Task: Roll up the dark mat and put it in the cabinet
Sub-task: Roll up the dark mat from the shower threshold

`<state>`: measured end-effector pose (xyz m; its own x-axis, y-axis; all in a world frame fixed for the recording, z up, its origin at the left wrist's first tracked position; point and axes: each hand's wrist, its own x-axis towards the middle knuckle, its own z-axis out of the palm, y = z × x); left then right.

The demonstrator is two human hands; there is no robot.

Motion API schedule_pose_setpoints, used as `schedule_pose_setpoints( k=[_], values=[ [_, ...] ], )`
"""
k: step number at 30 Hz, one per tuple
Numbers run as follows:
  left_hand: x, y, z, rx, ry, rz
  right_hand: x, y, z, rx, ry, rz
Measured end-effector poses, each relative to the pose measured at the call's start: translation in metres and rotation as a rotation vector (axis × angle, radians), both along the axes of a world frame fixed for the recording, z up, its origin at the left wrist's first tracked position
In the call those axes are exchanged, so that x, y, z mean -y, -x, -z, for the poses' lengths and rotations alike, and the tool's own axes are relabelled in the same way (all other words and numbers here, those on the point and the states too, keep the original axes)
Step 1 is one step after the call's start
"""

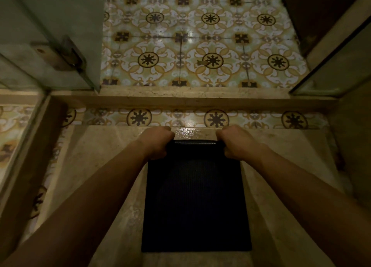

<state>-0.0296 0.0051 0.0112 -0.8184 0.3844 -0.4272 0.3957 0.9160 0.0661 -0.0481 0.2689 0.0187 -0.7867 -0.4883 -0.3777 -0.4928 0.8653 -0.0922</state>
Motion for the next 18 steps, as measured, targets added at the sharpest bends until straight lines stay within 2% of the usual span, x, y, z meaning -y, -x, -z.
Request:
schedule_pose_setpoints(
  k=[7, 13, 18],
  values=[
    [-0.003, -0.004, 0.005, -0.011, -0.042, -0.060, -0.001, -0.001, 0.005, 0.017, 0.017, -0.025],
    [-0.006, 0.022, -0.014, 0.275, 0.048, -0.036, -0.003, 0.009, -0.002, 0.130, -0.044, -0.016],
    [-0.009, 0.013, -0.014, 0.178, -0.002, -0.093, -0.004, 0.013, -0.002, 0.121, 0.001, 0.063]
  ],
)
